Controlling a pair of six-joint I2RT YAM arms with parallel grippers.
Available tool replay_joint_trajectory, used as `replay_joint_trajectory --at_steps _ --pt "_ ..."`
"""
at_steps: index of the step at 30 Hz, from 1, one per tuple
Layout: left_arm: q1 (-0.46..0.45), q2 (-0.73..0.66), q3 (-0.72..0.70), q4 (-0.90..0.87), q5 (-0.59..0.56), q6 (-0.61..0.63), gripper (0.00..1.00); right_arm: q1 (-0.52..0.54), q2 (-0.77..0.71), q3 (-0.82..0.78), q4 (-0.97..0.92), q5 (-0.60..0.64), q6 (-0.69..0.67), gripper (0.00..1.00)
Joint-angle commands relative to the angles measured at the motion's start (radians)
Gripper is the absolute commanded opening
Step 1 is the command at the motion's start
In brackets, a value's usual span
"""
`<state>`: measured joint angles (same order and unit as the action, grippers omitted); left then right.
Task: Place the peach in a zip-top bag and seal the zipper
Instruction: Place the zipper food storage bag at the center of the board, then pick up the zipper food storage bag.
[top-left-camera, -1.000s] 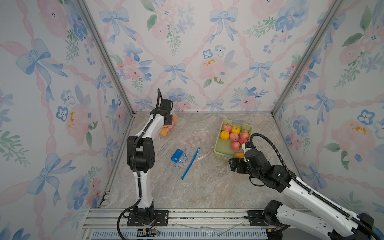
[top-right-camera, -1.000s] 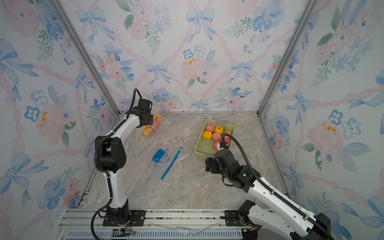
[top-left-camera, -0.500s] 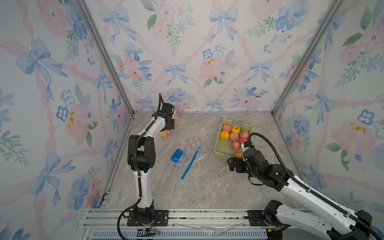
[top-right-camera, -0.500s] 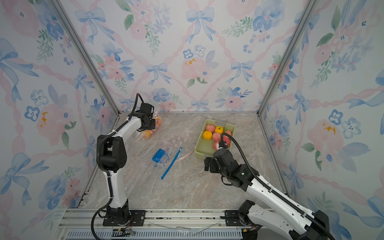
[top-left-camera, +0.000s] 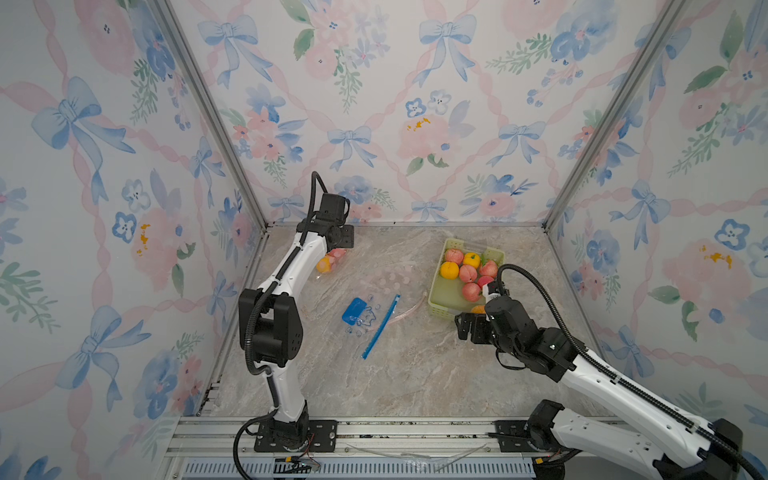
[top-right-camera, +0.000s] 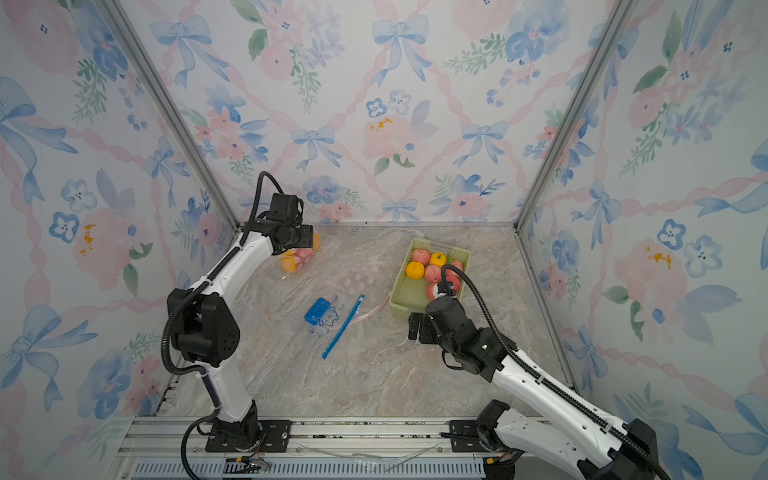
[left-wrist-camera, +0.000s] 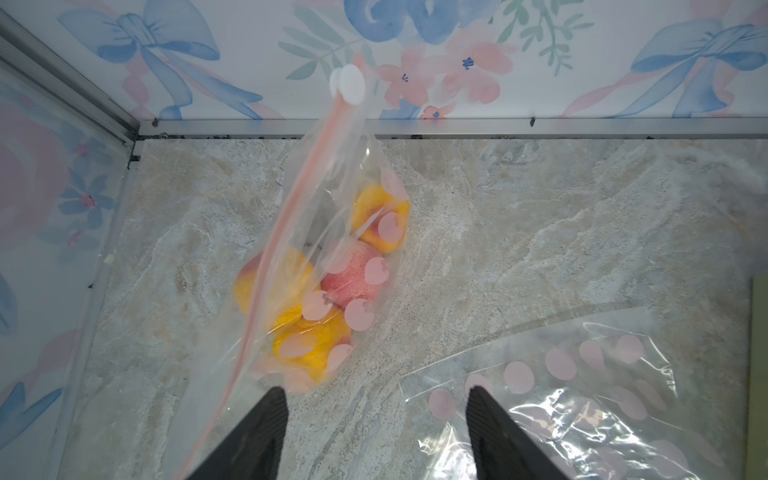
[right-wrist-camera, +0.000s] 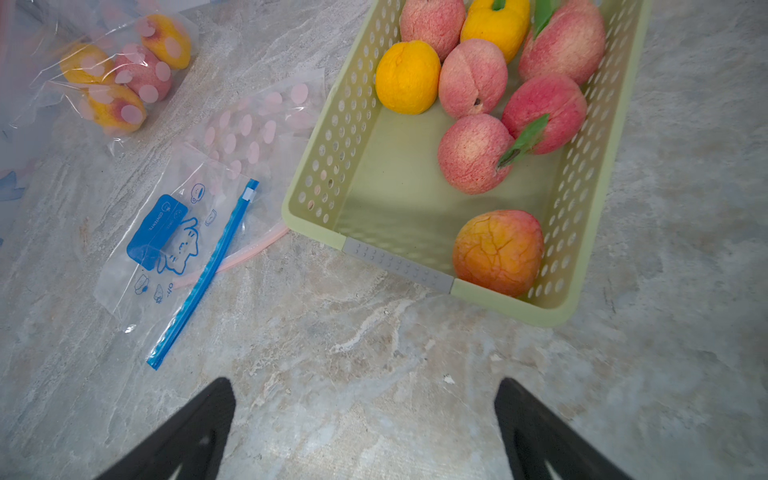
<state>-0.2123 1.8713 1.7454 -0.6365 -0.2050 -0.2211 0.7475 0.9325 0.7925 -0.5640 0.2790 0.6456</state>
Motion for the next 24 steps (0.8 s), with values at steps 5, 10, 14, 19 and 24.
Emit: replay_joint_trajectory --at_steps 5,10,14,19,24 --pt "-0.013 -0.117 -0.063 -0.013 -0.065 0.011 0.74 -0.017 -0.029 0.015 0.010 0.032 -0.009 1.00" --pt "-0.049 -0.218 -0.173 -0.002 -0.073 -0.017 0.75 -0.020 -0.026 0.013 0.019 0.037 -0.002 1.00" --pt "-0.146 -0.337 -0.339 0.054 -0.096 -0.054 0.77 -0.020 -0.024 -0.002 0.017 0.057 0.020 1.00" --pt "-0.295 -0.503 -0.643 0.184 -0.115 -0.145 0.76 -0.026 -0.051 -0.034 -0.002 0.095 0.062 0.96" --pt "-0.458 -0.579 -0.891 0.228 -0.151 -0.259 0.73 -0.033 -0.082 -0.056 -0.025 0.117 0.090 0.96"
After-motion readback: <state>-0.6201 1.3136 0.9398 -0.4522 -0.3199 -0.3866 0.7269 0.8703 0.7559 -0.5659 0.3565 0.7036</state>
